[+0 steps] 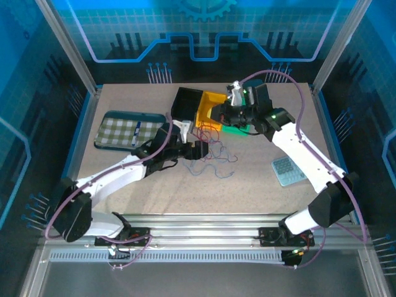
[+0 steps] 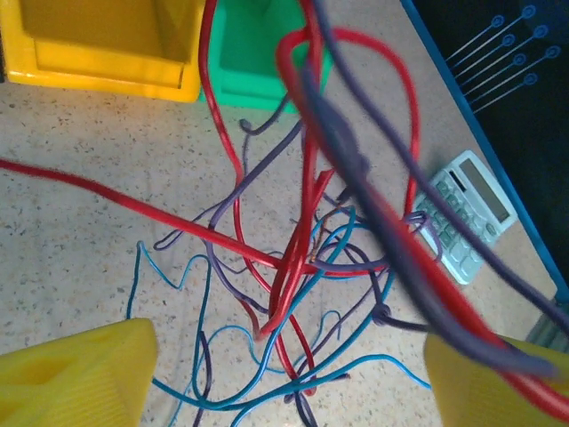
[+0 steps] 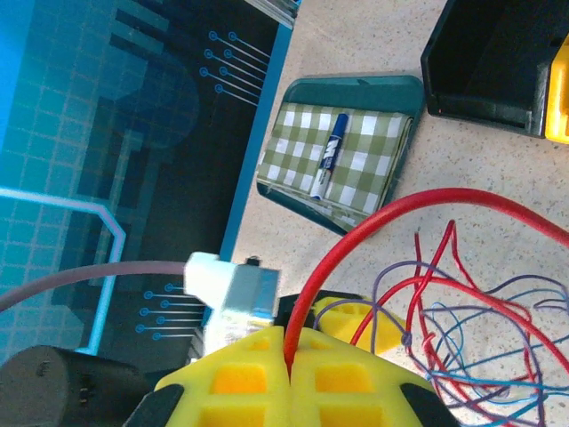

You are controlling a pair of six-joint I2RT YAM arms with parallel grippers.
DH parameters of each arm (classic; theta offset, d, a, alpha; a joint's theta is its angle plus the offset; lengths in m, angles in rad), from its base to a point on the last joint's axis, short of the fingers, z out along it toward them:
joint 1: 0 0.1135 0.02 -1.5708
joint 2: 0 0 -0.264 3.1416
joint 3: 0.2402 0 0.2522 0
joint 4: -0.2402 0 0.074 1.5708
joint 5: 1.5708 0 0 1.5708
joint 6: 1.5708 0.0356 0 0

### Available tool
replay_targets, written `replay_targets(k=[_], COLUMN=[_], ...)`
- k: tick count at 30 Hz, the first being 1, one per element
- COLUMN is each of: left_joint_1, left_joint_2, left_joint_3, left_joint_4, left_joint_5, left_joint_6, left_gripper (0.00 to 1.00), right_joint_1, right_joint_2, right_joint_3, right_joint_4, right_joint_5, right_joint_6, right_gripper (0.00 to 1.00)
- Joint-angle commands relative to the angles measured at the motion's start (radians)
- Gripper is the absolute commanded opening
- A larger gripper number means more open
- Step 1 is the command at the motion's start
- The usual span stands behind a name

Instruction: Untangle the cables

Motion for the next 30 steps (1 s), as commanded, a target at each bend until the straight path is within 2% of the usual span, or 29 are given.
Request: replay_targets(k=[1,3,8,12,15,18,24,30], left_joint_1=[-0.016,-0.016,-0.007,0.026,0.092,0.137,0.147,0.150], left_joint_2=[0.049,0.058,0.061,0.076,0.109,0.176,0.292,0.317], left_joint_3=[0.032,0.035,0.006,-0.028,-0.091,-0.112,-0.082,-0.071], left_joint_4=[0.082,0.105,0.155,0.153,0.171,0.144,0.019,-0.031], left_joint_5=[-0.026,-0.020,-0.046,-0.017,0.041,0.079,-0.009,-0.057], left_joint_6=[-0.017,-0.028,-0.057,-0.090,-0.128,-0.111,-0.072,-0.070], left_gripper=[0.68,0.54,0.00,0.00,0.00,0.00,0.00,0.00], right_joint_1=[-0.009,-0.009,-0.010,-0.033,-0.078,-0.117,-0.165,-0.231], right_joint_2=[-0.034,-0.034,-0.039,-0.052,-0.079,-0.101,-0.142,-0.182], right_joint_3=[-0.008,-0.013,-0.026,0.020,0.088,0.150,0.291,0.401], right_joint_4=[-0.003,-0.003,-0.015,-0.061,-0.128,-0.165,-0.168,-0.174], right_joint_5=[-0.043,-0.052,-0.062,-0.069,-0.065,-0.062,-0.033,0.037], right_joint_6=[0.035,0.047,0.058,0.028,-0.015,-0.040,-0.083,-0.132], right_gripper=[0.00,0.00,0.00,0.00,0.00,0.00,0.00,0.00])
